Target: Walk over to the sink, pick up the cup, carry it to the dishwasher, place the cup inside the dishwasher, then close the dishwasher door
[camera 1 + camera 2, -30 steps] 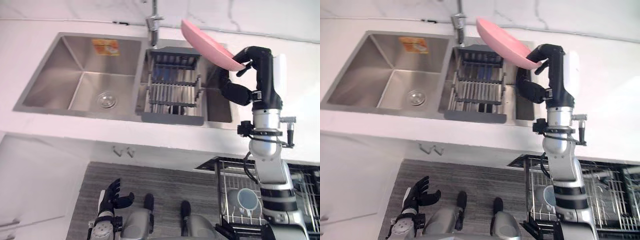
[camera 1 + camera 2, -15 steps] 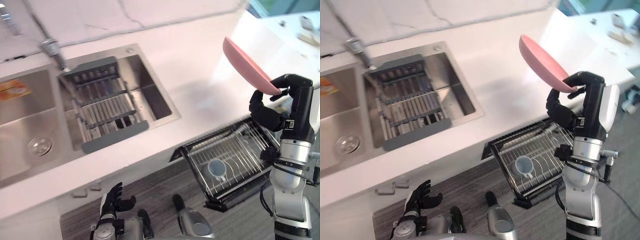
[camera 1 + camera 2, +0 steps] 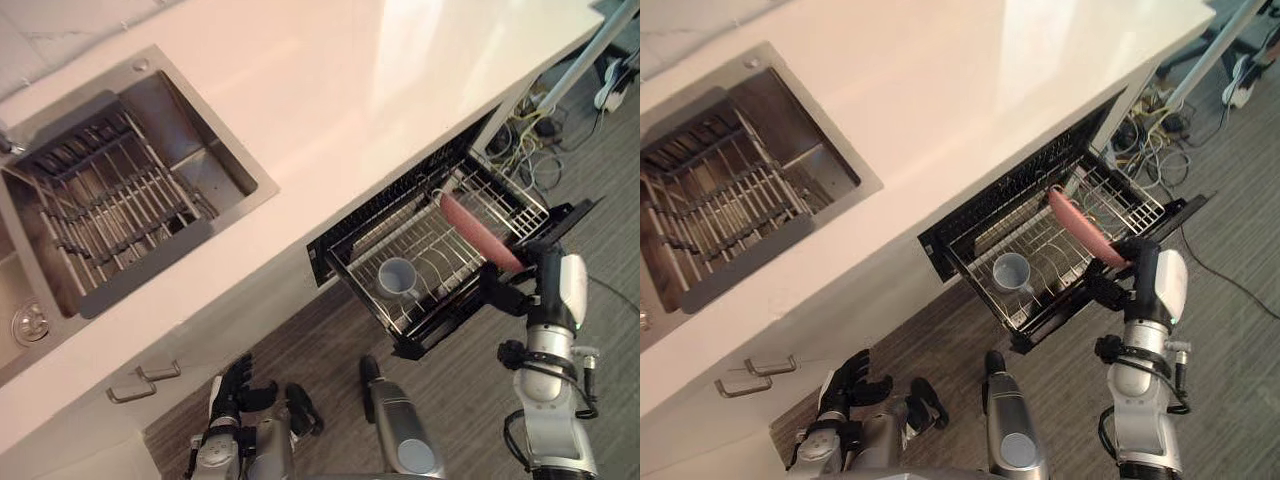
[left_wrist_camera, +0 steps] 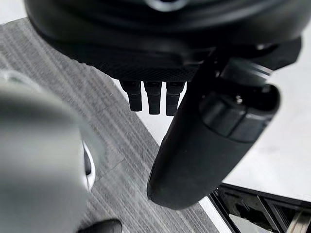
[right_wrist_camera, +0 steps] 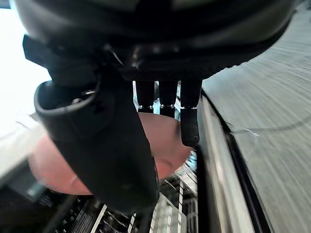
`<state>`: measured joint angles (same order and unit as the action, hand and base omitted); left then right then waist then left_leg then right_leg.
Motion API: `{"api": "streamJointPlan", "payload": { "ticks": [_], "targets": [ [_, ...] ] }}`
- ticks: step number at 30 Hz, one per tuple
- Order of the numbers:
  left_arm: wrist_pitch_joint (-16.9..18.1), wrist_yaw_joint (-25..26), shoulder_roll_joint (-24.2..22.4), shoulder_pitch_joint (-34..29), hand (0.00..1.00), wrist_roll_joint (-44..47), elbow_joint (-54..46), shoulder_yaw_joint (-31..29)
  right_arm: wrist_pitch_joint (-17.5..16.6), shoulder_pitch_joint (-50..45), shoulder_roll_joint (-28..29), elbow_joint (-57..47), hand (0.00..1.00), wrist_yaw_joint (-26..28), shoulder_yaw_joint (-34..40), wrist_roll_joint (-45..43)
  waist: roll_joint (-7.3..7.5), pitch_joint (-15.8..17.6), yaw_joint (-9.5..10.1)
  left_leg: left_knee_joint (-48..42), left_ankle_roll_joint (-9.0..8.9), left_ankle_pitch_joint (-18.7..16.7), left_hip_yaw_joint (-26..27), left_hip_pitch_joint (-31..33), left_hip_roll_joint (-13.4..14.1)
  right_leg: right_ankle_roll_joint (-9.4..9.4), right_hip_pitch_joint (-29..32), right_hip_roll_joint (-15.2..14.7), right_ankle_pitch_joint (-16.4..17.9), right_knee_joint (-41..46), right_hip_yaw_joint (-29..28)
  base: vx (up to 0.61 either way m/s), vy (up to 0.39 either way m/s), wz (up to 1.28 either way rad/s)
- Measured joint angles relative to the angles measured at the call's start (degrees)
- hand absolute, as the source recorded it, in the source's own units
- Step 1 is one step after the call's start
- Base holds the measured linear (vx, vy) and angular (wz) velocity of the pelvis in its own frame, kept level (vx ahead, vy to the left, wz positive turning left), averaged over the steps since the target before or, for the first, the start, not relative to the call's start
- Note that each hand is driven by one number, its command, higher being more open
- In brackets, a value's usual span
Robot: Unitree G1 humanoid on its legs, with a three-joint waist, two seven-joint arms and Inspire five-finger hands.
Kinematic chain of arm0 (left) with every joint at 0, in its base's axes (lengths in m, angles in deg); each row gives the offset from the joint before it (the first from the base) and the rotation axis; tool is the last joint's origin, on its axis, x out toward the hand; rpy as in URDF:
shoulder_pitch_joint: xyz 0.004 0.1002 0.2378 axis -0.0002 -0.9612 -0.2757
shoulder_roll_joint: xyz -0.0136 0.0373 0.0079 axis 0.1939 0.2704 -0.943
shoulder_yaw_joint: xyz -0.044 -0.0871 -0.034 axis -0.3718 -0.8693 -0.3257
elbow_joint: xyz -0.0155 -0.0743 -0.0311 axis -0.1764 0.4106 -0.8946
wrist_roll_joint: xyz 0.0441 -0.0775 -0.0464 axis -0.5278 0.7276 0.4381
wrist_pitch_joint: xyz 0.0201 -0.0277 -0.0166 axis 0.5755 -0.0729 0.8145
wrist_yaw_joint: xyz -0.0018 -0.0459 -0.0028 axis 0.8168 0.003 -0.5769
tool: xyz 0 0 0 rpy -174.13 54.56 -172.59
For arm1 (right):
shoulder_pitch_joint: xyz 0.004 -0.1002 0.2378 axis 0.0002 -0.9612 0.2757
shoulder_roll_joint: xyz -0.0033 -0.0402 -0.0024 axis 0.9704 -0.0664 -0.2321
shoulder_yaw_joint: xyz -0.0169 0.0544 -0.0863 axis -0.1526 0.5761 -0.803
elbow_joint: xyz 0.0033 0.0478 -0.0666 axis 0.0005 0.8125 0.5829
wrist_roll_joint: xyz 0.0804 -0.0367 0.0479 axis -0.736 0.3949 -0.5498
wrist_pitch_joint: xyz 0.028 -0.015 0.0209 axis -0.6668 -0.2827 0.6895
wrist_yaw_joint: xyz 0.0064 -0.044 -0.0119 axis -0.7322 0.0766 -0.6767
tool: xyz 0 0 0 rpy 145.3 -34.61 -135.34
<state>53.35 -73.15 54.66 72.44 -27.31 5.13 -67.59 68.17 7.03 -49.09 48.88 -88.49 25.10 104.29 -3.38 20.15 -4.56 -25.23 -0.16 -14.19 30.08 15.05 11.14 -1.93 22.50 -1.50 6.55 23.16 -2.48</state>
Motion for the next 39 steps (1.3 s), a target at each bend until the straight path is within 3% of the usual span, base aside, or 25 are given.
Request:
{"api": "streamJointPlan", "payload": {
  "ticks": [4,5,10,17,25,31,35,39],
  "targets": [
    [0.4,0.1,-1.3,2.1,0.90,0.1,-1.8,0.1,0.8,3.8,-0.1,0.9,0.30,-0.2,0.0,-1.8,-0.24,1.6,1.74,0.0,0.12,0.2,-0.1,0.9,-0.1,-0.01,1.1,-0.2,0.0,0.4,0.1,-0.01,-0.024,0.03],
    [0.5,0.2,-1.3,2.6,0.90,0.1,-2.1,0.5,0.8,5.3,-0.1,1.9,0.90,-0.3,0.0,-2.2,-0.27,1.8,2.25,0.0,0.25,0.3,-0.1,1.5,-0.3,-0.07,1.6,-0.4,0.0,0.5,0.2,-0.03,-0.007,0.05],
    [0.7,0.7,-1.4,4.1,0.90,1.2,-2.3,0.9,1.8,10.8,-0.4,5.8,0.90,-0.5,-1.5,-4.4,-0.26,2.6,3.90,0.5,0.57,0.7,-0.4,2.9,-0.8,-0.24,2.8,-0.9,-0.3,0.1,0.2,0.00,-0.004,0.04],
    [0.7,1.4,-1.9,5.7,0.90,1.2,-2.4,1.0,2.1,12.7,-0.3,5.1,0.90,-0.7,-2.2,-5.1,-0.17,2.7,4.33,2.1,0.67,1.3,-0.7,2.6,-1.8,-0.40,2.4,-1.7,-0.4,-0.6,0.7,0.02,-0.004,0.05],
    [0.5,1.4,-1.8,6.3,0.90,1.1,-2.5,0.6,0.5,6.0,1.2,-10.5,0.90,-1.0,-1.9,-9.9,0.87,4.0,4.42,2.7,0.57,1.3,-1.2,0.6,-1.9,-0.46,-0.1,-1.6,-0.3,-1.6,1.2,0.00,-0.010,0.02],
    [0.3,1.2,-1.9,6.8,0.90,1.1,-2.6,-0.6,-4.0,-1.3,5.9,-18.6,0.90,-1.4,5.8,-14.2,1.53,4.2,3.69,1.9,0.37,0.8,-1.1,-1.1,-1.3,-0.57,-2.5,-1.2,-0.3,-2.5,1.4,0.00,-0.003,-0.01],
    [-0.1,1.1,-1.7,6.5,0.90,1.1,-2.9,-2.7,-4.8,-7.1,10.0,-16.3,0.90,-2.6,11.4,-19.6,2.29,3.8,3.42,0.6,0.09,-0.4,-0.9,-1.8,-0.1,-0.48,-3.6,-0.4,0.0,-2.5,1.4,0.00,-0.022,-0.07],
    [-0.4,0.9,-1.4,6.2,0.90,1.1,-2.9,-3.5,-4.9,-9.0,12.6,-1.4,0.90,-2.6,12.8,-28.6,4.08,2.5,2.97,-0.1,0.18,-0.7,-1.0,-2.0,0.1,-0.39,-3.9,-0.4,0.3,-1.9,1.6,0.00,0.000,0.00]
  ]
}}
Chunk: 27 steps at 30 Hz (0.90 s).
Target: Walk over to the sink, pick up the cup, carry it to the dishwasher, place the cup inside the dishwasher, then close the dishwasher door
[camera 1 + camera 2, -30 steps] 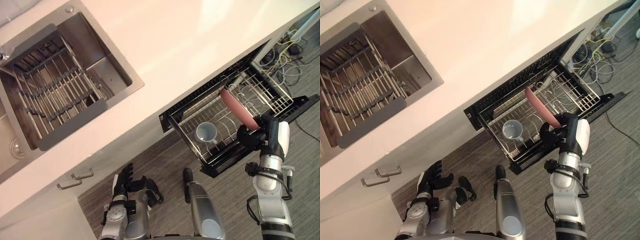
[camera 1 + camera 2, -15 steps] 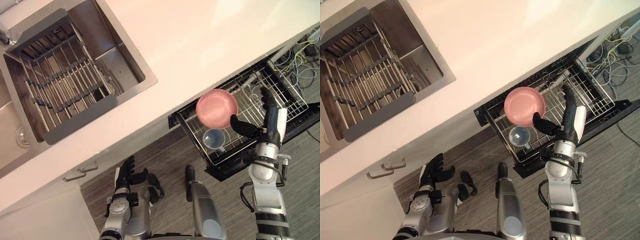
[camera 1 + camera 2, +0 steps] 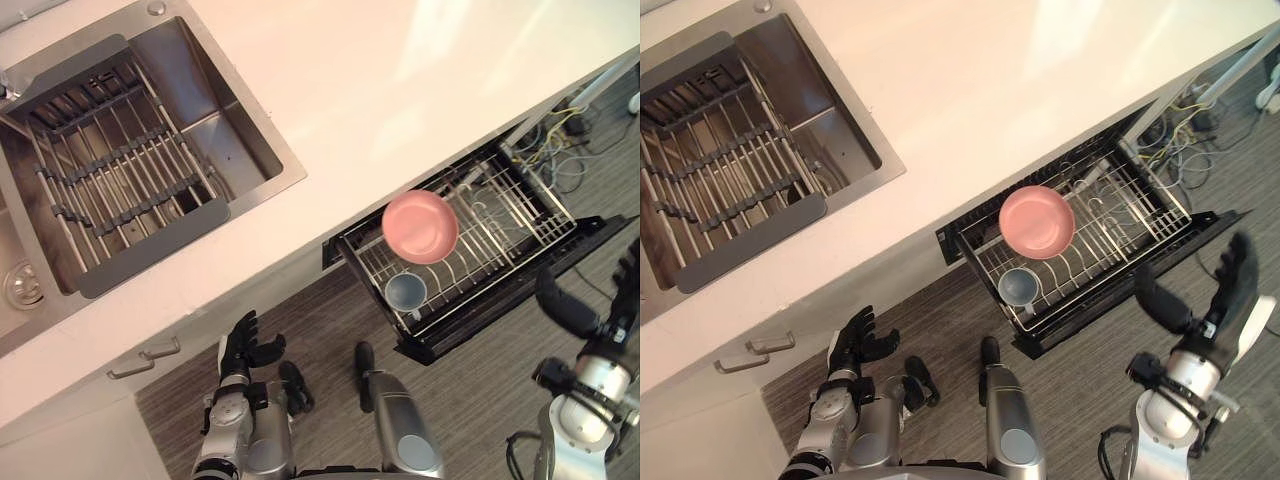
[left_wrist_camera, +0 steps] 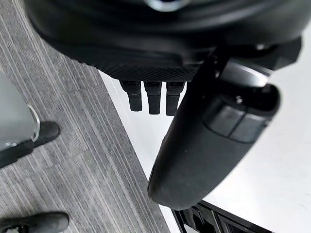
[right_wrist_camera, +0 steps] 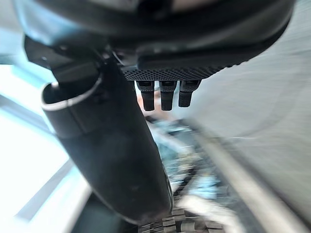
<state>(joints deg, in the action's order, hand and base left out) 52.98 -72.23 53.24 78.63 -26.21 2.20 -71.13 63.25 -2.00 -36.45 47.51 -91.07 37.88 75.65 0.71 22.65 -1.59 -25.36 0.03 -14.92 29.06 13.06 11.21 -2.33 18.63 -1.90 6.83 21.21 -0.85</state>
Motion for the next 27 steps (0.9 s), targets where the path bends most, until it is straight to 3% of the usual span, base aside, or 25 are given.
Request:
{"api": "streamJointPlan", "payload": {
  "ticks": [8,16,19,21,24,27],
  "targets": [
    [-0.5,-0.2,2.5,-2.0,0.90,0.2,-2.5,-0.1,1.2,4.0,1.8,21.2,0.90,3.9,-3.6,-12.6,-0.11,0.0,0.18,-0.9,0.39,-0.6,-1.4,2.0,-0.9,0.31,2.3,-1.2,1.7,3.2,1.1,-0.03,-0.024,0.10],
    [-0.5,-0.5,2.8,-1.5,0.90,1.3,-3.4,0.0,3.4,14.4,-2.1,24.0,0.90,3.2,-10.6,-16.7,-1.41,0.7,2.03,0.8,1.39,1.8,-3.6,6.2,-3.4,-0.10,5.9,-3.5,1.5,4.0,3.1,0.01,-0.006,0.20],
    [-0.1,-0.4,3.1,-0.1,0.90,1.4,-3.5,0.0,3.8,19.7,-6.3,23.5,0.90,2.4,-15.2,-15.9,-2.16,1.2,2.35,1.5,1.76,2.7,-4.9,6.9,-4.3,-0.29,6.0,-4.4,1.3,3.8,4.2,-0.01,-0.007,0.26],
    [0.4,-0.4,3.2,1.3,0.90,1.9,-3.5,0.1,6.5,26.5,-9.1,23.5,0.90,1.2,-17.6,-15.7,-2.97,1.6,3.58,2.5,1.78,3.7,-5.7,7.1,-4.6,-0.26,6.0,-4.6,1.3,3.7,4.9,-0.02,-0.039,0.22],
    [0.7,0.1,3.1,1.7,0.90,2.4,-3.7,0.2,7.4,32.6,-11.7,23.5,0.90,0.9,-20.5,-15.6,-4.29,2.3,4.02,3.7,1.52,5.2,-7.0,7.3,-5.0,-0.10,6.0,-4.8,1.2,3.6,6.2,0.00,-0.061,0.21],
    [0.7,0.4,3.1,1.7,0.90,2.4,-3.7,0.2,9.5,36.5,-14.6,23.7,0.90,1.0,-23.7,-15.3,-4.58,2.3,4.33,5.4,1.01,6.6,-8.7,7.2,-5.3,0.05,5.6,-4.9,1.1,3.2,7.7,0.04,-0.093,0.33]
  ]
}}
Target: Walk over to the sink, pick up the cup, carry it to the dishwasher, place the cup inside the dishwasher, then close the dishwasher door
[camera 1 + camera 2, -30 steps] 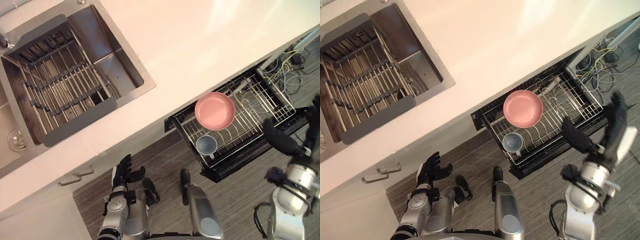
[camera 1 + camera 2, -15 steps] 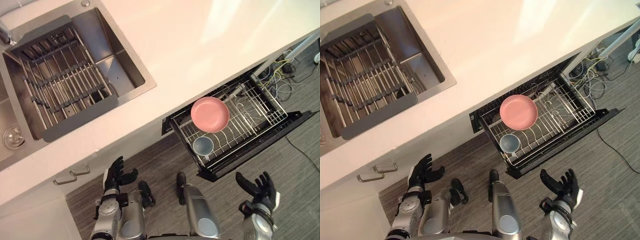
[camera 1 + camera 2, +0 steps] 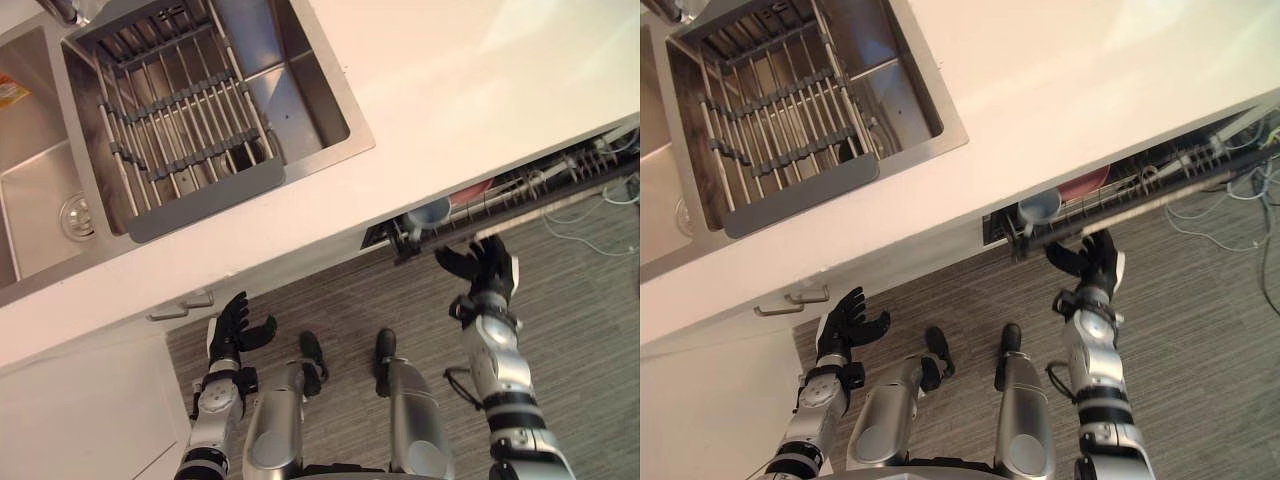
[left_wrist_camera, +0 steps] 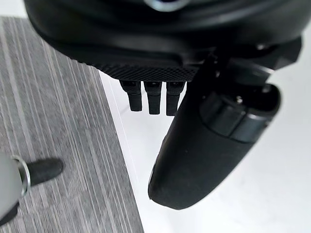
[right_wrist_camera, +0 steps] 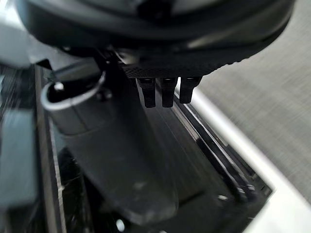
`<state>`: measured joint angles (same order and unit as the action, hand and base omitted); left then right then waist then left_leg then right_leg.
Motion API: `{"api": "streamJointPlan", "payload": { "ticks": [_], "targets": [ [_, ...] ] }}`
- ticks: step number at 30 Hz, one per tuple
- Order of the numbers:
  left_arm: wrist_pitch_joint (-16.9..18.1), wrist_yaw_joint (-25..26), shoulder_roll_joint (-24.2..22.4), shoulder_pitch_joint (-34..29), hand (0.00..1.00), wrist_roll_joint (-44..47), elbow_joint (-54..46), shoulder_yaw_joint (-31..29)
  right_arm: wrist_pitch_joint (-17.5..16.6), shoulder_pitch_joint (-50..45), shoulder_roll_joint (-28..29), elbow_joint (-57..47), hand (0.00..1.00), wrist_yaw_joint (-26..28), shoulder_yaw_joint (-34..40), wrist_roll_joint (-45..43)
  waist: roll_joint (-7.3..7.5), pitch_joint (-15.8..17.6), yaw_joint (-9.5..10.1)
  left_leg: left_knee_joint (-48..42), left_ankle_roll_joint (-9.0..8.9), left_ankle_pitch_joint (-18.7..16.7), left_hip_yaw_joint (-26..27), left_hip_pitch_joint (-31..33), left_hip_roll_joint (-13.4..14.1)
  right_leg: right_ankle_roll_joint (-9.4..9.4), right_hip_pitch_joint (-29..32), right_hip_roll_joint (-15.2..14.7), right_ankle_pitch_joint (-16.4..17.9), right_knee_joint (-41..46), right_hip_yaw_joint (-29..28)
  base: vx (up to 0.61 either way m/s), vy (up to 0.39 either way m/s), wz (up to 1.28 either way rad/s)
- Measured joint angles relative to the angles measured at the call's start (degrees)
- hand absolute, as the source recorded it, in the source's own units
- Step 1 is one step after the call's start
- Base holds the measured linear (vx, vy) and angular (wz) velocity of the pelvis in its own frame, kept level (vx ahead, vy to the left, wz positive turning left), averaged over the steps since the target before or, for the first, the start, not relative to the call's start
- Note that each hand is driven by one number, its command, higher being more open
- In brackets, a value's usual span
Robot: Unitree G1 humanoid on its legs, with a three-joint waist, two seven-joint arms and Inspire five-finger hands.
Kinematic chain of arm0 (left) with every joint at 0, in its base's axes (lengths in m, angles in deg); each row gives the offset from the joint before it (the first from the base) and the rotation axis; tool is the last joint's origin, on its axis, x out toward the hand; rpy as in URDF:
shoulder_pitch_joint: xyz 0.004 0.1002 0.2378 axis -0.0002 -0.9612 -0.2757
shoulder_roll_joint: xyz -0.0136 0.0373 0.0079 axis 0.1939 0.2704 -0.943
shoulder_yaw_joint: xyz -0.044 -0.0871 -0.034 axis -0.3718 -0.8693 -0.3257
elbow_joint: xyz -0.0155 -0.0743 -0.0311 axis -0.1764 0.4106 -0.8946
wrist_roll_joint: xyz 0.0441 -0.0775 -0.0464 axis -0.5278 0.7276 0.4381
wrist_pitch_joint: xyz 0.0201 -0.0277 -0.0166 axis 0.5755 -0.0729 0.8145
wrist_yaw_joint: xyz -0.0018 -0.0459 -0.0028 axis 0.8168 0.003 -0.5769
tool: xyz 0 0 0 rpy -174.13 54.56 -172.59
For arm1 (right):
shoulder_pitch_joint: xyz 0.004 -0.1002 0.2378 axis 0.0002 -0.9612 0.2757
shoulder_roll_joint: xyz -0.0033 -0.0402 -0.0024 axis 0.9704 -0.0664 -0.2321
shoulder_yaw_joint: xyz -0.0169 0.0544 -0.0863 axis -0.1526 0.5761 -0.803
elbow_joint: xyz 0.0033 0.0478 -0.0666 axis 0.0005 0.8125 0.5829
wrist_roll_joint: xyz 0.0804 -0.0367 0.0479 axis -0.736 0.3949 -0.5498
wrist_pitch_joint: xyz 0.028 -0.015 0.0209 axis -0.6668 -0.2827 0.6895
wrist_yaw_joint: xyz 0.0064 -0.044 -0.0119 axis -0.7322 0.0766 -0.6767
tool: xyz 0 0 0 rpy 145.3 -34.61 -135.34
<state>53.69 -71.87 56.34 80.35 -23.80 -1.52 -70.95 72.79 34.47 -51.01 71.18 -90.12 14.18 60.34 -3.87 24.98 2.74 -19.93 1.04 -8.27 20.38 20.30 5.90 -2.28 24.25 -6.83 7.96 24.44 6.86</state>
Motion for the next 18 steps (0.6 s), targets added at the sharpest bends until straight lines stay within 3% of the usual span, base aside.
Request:
{"api": "streamJointPlan", "payload": {
  "ticks": [8,11,14,18],
  "targets": [
    [0.1,-0.2,0.0,-0.9,0.90,-0.1,2.0,0.6,0.9,-0.6,-3.1,6.7,0.90,4.1,-2.5,11.4,0.02,0.0,-1.19,2.8,-0.81,1.8,-4.5,-4.9,-0.6,0.38,-8.2,0.7,-0.3,-5.0,1.9,0.04,-0.032,0.20],
    [0.0,-0.8,1.2,-0.6,0.90,-0.2,5.4,1.2,-2.1,-3.8,-2.9,6.6,0.90,6.6,-2.6,15.3,0.46,-0.5,-2.23,5.1,-1.26,3.1,-6.7,-6.9,-1.3,0.50,-10.9,0.7,-0.7,-6.9,3.5,-0.02,-0.021,0.25],
    [-0.6,-1.4,1.9,-1.0,0.90,-0.3,8.0,1.2,-5.6,-9.1,-2.1,6.1,0.90,9.1,-2.5,18.0,1.14,-3.2,-2.43,8.8,-1.57,5.1,-8.4,-8.4,-2.0,0.67,-12.4,0.7,-1.2,-8.7,5.3,-0.01,-0.031,0.29],
    [-0.9,-2.6,3.1,-3.1,0.90,-1.3,9.2,1.2,-6.1,-16.4,1.4,7.2,0.90,11.9,-2.0,20.8,2.34,-7.2,-2.47,12.8,-2.03,7.0,-9.9,-11.6,-2.4,0.82,-15.4,0.8,-1.3,-10.6,7.2,0.01,-0.024,0.21]
  ]
}}
